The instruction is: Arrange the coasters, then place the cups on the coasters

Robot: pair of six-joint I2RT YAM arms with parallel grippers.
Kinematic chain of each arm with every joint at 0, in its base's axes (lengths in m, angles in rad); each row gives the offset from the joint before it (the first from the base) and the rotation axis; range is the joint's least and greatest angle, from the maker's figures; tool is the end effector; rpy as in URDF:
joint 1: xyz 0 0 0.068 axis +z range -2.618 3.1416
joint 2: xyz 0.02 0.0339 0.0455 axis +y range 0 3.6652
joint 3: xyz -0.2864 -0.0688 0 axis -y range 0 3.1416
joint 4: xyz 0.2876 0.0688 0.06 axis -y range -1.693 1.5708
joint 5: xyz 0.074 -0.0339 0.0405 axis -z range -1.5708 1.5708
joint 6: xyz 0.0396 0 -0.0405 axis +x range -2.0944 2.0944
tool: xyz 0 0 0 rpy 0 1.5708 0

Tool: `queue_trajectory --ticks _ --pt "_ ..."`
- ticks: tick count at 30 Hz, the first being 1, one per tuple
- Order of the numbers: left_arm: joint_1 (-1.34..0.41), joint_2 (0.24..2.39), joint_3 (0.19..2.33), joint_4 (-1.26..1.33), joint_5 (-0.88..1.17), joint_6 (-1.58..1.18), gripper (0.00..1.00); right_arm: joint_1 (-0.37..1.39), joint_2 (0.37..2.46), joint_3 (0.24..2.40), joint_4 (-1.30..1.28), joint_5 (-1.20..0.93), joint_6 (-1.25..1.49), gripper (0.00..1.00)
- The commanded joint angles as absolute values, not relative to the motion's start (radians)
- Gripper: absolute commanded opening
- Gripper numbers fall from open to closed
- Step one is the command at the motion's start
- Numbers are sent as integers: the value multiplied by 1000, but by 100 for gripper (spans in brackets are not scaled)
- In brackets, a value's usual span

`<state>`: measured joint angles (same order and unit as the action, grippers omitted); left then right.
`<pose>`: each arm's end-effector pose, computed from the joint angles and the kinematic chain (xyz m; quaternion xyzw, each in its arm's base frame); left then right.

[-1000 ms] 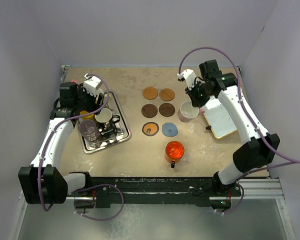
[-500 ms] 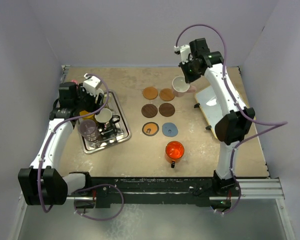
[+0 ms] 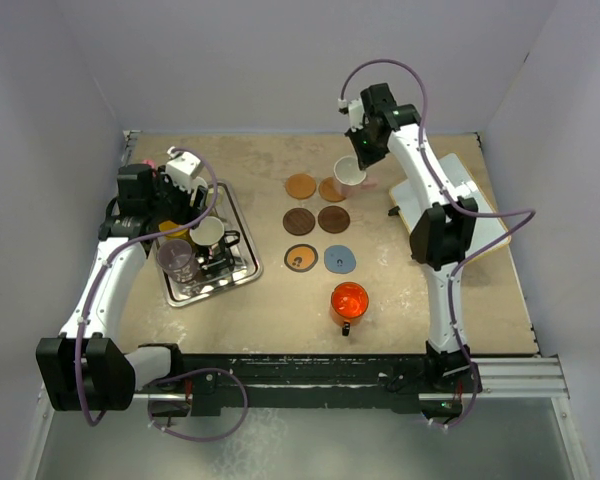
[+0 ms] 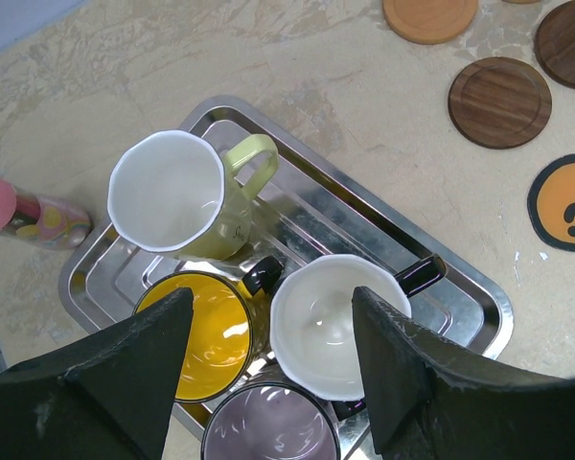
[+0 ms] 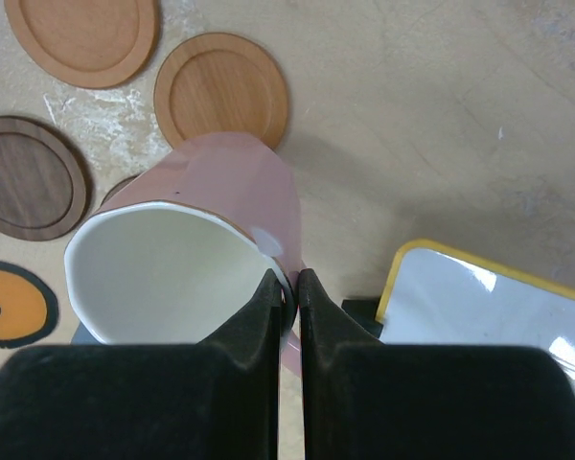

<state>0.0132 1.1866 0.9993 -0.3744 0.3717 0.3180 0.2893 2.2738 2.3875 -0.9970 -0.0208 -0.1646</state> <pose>0.3004 -0.0104 0.3254 0.2189 0.8368 -0.0812 0.4953 0.5328 0.1595 0.3365 -0.2152 0.9165 0.0308 0.3357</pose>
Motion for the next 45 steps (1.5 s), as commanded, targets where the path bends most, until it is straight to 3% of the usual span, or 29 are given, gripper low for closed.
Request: queue_trajectory --ticks 1,40,45 --pt "20 1162 999 -332 385 331 64 310 2272 2488 -923 -17 -128 0" --pt "21 1153 985 -325 385 342 64 349 2420 2518 -857 35 -162 0" --pt "20 1150 984 -325 385 342 64 348 2422 2517 -852 42 -171 6"
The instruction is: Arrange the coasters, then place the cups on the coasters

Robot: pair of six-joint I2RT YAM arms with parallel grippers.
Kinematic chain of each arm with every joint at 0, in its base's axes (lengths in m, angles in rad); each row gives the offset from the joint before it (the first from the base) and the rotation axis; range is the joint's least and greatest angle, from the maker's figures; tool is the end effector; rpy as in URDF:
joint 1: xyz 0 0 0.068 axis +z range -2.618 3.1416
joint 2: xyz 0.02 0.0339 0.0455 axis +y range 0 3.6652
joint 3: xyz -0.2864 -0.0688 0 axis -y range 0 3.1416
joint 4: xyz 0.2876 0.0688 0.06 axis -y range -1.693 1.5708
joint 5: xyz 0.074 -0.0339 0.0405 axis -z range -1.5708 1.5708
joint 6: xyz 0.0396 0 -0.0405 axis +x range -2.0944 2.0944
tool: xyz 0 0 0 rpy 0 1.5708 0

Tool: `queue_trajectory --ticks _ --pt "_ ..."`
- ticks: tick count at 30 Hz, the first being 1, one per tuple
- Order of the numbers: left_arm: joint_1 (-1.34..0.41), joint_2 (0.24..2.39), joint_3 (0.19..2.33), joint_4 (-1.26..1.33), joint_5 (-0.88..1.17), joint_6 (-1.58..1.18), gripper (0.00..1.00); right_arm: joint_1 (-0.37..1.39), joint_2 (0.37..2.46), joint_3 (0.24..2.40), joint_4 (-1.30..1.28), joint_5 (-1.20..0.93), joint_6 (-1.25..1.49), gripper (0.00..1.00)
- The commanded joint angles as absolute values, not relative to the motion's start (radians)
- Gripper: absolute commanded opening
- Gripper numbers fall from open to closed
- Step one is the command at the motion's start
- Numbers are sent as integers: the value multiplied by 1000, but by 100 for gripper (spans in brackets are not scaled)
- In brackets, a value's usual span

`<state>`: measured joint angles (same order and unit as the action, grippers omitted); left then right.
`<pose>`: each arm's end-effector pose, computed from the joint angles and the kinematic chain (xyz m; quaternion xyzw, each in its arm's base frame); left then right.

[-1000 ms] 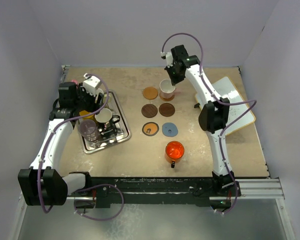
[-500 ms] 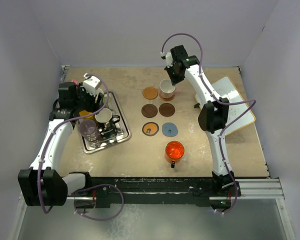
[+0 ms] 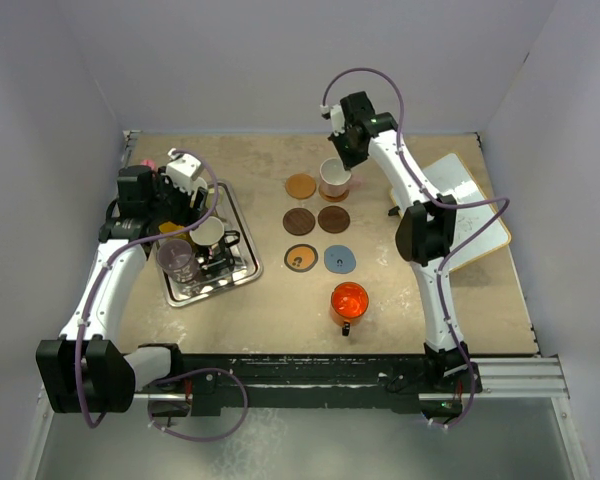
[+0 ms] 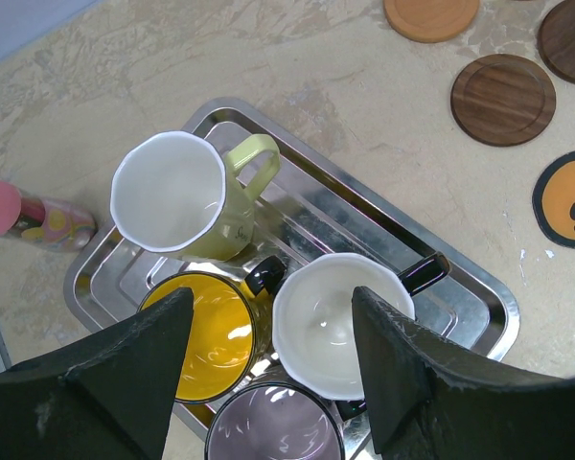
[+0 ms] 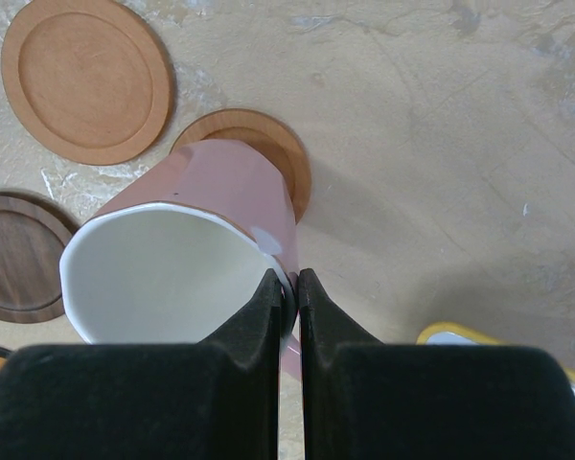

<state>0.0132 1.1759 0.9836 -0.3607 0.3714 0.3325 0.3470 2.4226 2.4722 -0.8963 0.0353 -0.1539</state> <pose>0.2981 -0.0104 0.3235 0.2253 0.8331 -0.0765 0.4994 0.5600 0.2010 0.2912 -0.2257 0.9074 0.0177 0.3541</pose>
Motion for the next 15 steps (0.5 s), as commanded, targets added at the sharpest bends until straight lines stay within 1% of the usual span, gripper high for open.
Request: queue_trajectory --ticks 1,5,15 --pt "20 1150 984 -324 384 342 64 348 2422 2516 -851 44 -173 7" --pt "20 1150 984 -324 385 342 64 348 2421 2516 -844 54 -176 13" --pt "20 1150 984 -324 385 344 64 349 2413 2519 -828 72 -189 20"
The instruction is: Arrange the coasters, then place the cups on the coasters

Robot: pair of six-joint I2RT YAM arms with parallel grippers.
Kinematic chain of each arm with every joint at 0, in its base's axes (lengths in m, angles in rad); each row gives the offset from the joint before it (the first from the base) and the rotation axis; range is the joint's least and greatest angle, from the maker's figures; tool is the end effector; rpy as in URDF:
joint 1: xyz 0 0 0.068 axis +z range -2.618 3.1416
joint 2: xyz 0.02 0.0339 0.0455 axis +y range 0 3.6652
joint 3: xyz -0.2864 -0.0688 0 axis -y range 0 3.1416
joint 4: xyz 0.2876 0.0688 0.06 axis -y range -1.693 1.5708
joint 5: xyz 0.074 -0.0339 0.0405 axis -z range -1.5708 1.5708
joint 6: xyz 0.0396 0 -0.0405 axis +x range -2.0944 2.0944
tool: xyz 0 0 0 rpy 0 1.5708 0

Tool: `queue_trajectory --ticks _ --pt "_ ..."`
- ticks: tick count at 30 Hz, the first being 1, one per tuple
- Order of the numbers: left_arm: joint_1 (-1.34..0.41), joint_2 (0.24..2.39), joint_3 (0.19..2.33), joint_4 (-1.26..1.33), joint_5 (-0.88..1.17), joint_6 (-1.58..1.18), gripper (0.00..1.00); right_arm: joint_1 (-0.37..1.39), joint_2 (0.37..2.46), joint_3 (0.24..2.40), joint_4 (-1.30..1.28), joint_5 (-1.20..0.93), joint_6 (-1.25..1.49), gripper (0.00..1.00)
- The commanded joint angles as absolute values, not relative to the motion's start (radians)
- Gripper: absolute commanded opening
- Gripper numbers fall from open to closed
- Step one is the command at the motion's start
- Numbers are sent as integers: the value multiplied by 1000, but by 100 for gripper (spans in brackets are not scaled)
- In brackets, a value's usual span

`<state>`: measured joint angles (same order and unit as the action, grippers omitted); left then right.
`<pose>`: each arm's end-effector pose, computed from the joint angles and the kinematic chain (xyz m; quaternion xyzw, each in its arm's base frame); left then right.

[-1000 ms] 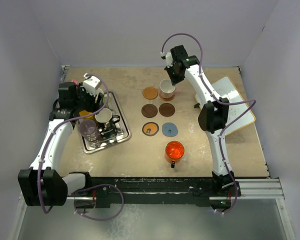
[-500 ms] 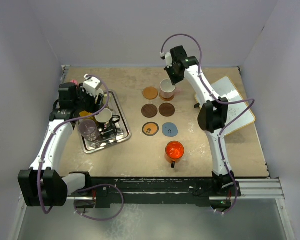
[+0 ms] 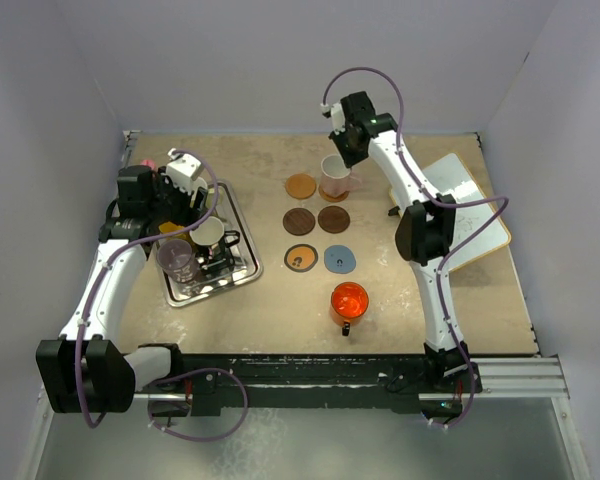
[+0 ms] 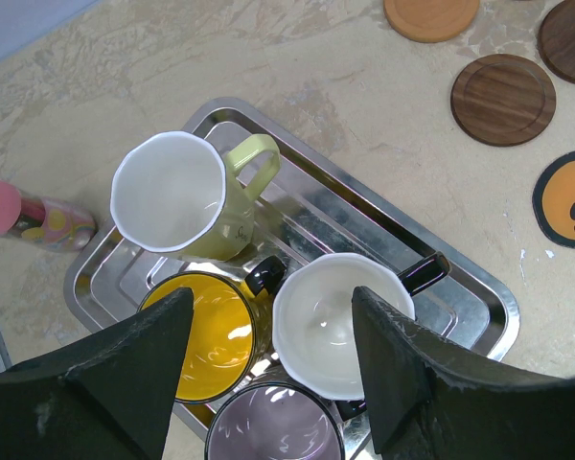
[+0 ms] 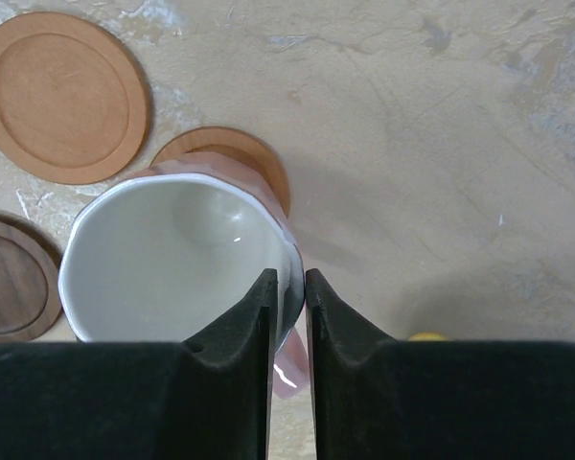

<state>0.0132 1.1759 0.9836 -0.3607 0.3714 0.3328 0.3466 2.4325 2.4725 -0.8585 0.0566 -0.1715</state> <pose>0.2981 -0.0104 0.3235 0.2254 0.8330 -0.0764 0.4994 0.5650 0.2017 0.2885 -0.2281 0.9014 0.0059 0.3681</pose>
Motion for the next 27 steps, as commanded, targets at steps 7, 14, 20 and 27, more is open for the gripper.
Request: queue_trajectory --ticks 7,14,20,27 --pt "21 1147 985 -322 380 341 64 349 2387 2518 -813 75 -205 30" --pt "20 1141 987 -307 328 317 64 349 2307 2510 -806 81 -230 42" --pt "27 1202 1031 -301 163 262 64 348 2151 2404 -779 101 -265 51" --pt "39 1326 1109 -311 106 245 64 348 1919 2201 -792 54 -288 62"
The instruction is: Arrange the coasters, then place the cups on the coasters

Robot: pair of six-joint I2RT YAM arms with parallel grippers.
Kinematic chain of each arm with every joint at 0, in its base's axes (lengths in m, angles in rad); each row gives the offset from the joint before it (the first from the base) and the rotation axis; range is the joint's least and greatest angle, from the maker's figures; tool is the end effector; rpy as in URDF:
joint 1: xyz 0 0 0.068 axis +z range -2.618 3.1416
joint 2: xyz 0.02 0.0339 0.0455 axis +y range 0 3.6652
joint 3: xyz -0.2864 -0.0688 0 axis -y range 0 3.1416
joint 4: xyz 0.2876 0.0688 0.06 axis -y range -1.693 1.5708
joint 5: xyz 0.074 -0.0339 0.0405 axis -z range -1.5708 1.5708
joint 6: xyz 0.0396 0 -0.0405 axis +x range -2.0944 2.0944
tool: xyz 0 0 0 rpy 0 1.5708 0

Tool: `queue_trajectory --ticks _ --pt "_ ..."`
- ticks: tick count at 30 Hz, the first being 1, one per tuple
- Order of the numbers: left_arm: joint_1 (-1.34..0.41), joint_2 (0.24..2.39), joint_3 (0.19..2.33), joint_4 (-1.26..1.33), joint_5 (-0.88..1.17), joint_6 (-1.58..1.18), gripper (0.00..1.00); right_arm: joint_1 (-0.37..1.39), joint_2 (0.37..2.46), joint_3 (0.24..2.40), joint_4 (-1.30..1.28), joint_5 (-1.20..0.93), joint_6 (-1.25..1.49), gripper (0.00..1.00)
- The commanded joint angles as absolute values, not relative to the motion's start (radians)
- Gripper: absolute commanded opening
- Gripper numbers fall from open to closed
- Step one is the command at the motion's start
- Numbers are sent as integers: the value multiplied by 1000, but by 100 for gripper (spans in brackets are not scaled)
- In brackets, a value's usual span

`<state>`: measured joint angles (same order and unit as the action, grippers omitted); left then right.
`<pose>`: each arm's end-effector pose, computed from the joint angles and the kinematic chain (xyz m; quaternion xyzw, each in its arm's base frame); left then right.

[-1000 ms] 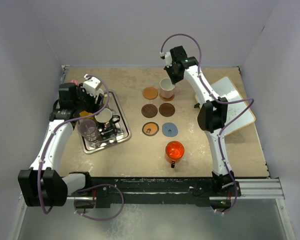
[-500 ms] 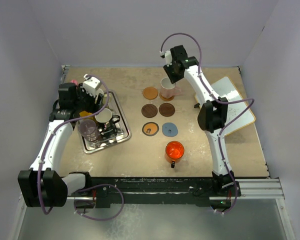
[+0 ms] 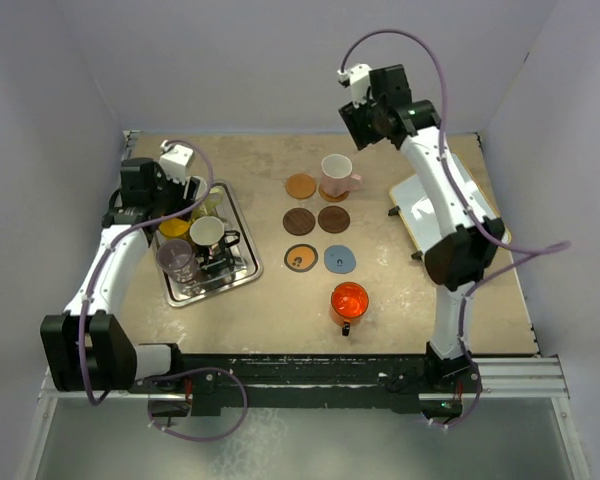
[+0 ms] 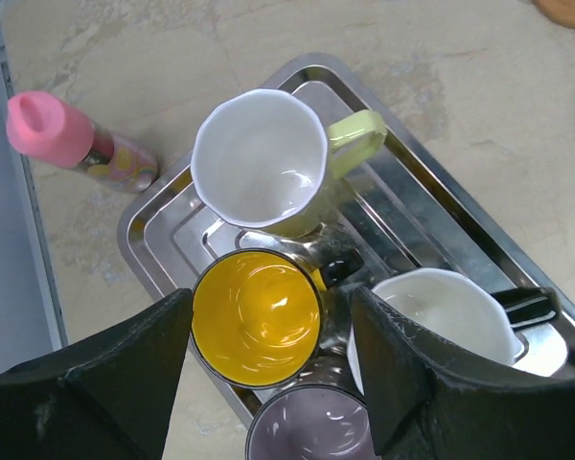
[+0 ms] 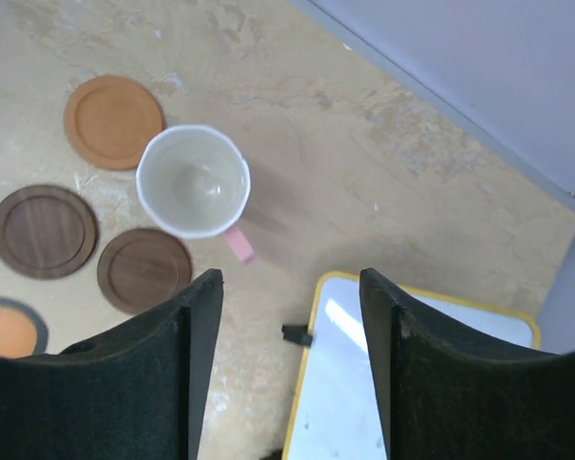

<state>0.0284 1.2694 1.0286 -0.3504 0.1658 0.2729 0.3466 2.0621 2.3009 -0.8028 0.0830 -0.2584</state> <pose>0.3225 0.0026 0.3137 0.1459 0.8681 -0.0019 0.4745 0.4867 0.1723 0.4317 -0.2416 0.8414 -0.0151 0.4831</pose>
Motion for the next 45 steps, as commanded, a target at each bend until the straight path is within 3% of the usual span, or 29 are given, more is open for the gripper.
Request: queue_trajectory --ticks 1,11,19,45 --pt "41 1350 1126 -316 97 244 64 348 1881 2153 -788 51 -294 63" --pt "68 1560 1291 -360 71 205 62 348 1475 1644 -694 29 -338 65" --pt "83 1679 1377 -416 86 195 56 348 1274 1417 -636 -4 -307 65" --pt "83 1823 1468 -453 170 151 15 335 1238 1319 -585 -115 -295 65"
